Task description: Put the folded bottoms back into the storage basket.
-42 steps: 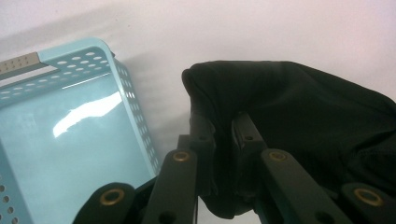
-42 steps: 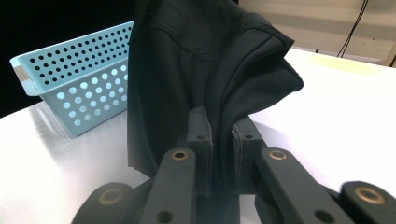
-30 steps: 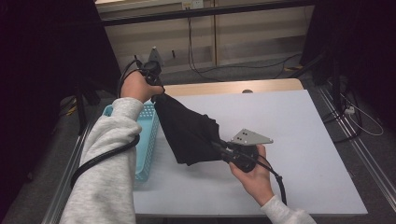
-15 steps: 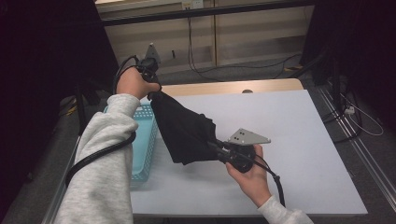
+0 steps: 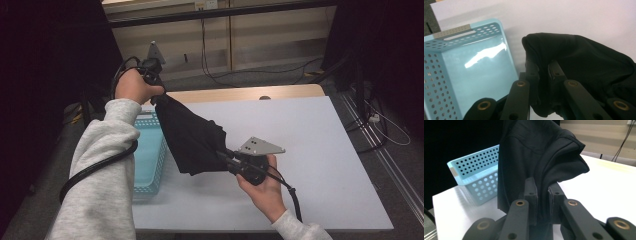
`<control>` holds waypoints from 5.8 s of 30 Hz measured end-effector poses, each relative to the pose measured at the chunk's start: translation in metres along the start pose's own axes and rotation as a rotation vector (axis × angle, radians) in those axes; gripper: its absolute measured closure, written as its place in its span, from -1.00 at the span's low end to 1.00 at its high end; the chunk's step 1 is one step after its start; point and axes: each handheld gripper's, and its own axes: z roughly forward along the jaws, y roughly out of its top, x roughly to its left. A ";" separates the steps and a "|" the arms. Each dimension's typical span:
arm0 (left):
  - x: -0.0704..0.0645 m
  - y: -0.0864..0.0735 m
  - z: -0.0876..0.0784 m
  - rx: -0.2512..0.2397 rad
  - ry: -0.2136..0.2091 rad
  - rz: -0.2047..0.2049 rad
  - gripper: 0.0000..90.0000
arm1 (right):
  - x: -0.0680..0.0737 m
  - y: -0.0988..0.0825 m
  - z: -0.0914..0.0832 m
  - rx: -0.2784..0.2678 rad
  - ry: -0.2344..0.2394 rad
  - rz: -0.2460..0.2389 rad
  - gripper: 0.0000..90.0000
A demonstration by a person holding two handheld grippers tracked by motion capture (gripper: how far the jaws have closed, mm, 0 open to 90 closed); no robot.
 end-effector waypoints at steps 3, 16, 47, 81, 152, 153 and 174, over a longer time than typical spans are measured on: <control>0.003 -0.002 -0.002 0.004 0.008 -0.003 0.82 | 0.002 0.002 0.003 0.006 0.008 -0.010 0.80; 0.018 -0.002 -0.015 -0.001 0.023 -0.032 0.82 | 0.011 0.011 0.013 -0.010 0.028 -0.025 0.80; 0.038 0.000 -0.054 0.062 0.135 -0.049 0.82 | 0.039 0.038 0.032 -0.051 0.080 -0.039 0.80; 0.088 -0.030 -0.078 0.000 0.153 -0.110 0.82 | 0.085 0.058 0.066 -0.051 0.173 -0.102 0.80; 0.162 -0.066 0.015 -0.171 0.167 -0.025 -0.34 | 0.067 0.038 0.106 0.094 0.136 -0.213 -0.32; 0.161 -0.067 0.018 -0.168 0.157 -0.023 -0.35 | 0.061 0.037 0.104 0.098 0.129 -0.209 -0.33; 0.134 -0.081 0.056 -0.196 0.065 0.027 -0.46 | -0.013 -0.004 0.059 0.141 0.076 -0.118 -0.56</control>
